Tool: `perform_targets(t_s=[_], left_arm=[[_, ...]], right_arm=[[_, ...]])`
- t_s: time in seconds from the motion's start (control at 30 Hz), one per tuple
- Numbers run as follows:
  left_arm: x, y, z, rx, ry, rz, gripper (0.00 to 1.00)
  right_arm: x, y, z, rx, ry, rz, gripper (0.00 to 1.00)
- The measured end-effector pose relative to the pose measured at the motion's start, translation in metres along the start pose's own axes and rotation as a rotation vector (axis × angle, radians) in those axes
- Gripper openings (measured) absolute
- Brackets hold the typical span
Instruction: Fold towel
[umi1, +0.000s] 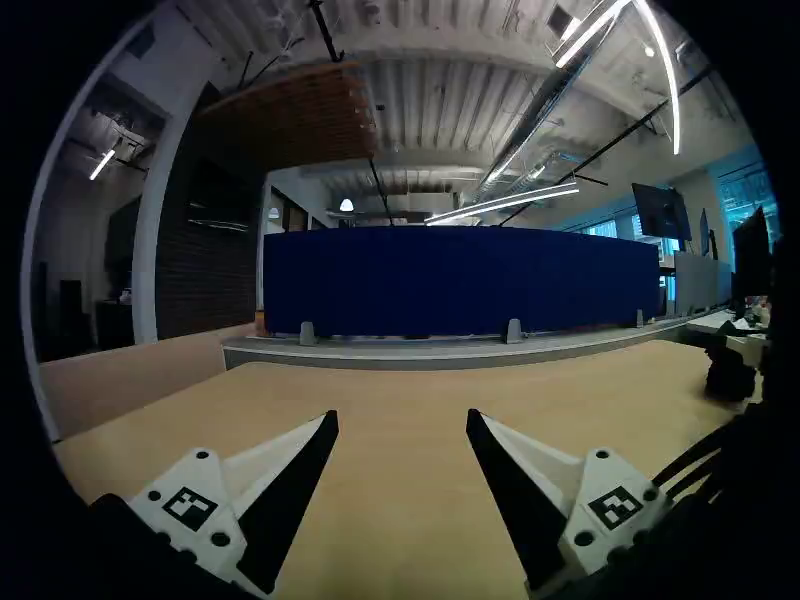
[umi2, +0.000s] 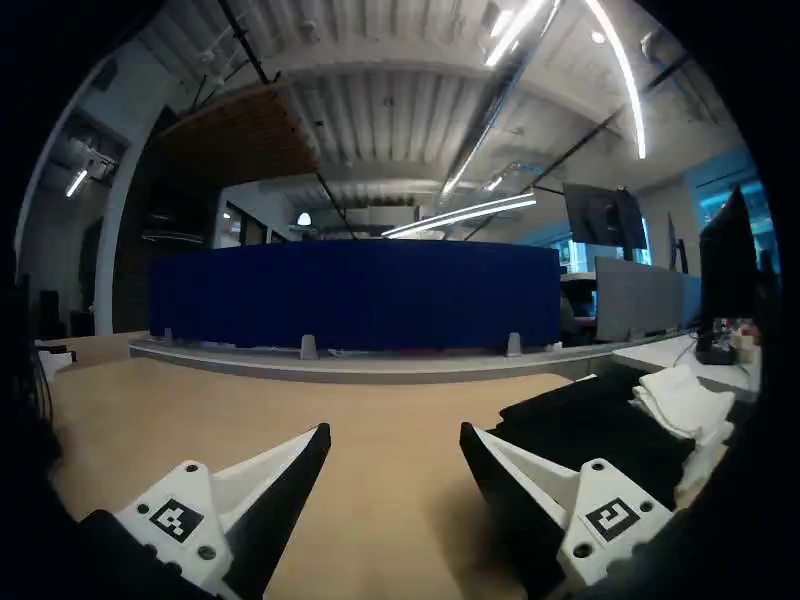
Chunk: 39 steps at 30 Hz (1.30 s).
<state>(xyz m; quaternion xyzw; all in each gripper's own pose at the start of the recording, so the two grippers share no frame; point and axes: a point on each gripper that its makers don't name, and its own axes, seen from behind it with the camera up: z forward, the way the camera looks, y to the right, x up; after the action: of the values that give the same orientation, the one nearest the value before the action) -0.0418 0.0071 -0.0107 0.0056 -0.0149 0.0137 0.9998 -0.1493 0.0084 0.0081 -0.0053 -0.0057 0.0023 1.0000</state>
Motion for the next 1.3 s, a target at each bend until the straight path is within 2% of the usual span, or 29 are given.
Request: perform_targets(t_s=[1.3], left_arm=[[-0.0007, 0.0001, 0.0003, 0.000, 0.000, 0.000, 0.96]], right_arm=[[-0.0040, -0.0001, 0.0044, -0.002, -0.002, 0.002, 1.00]])
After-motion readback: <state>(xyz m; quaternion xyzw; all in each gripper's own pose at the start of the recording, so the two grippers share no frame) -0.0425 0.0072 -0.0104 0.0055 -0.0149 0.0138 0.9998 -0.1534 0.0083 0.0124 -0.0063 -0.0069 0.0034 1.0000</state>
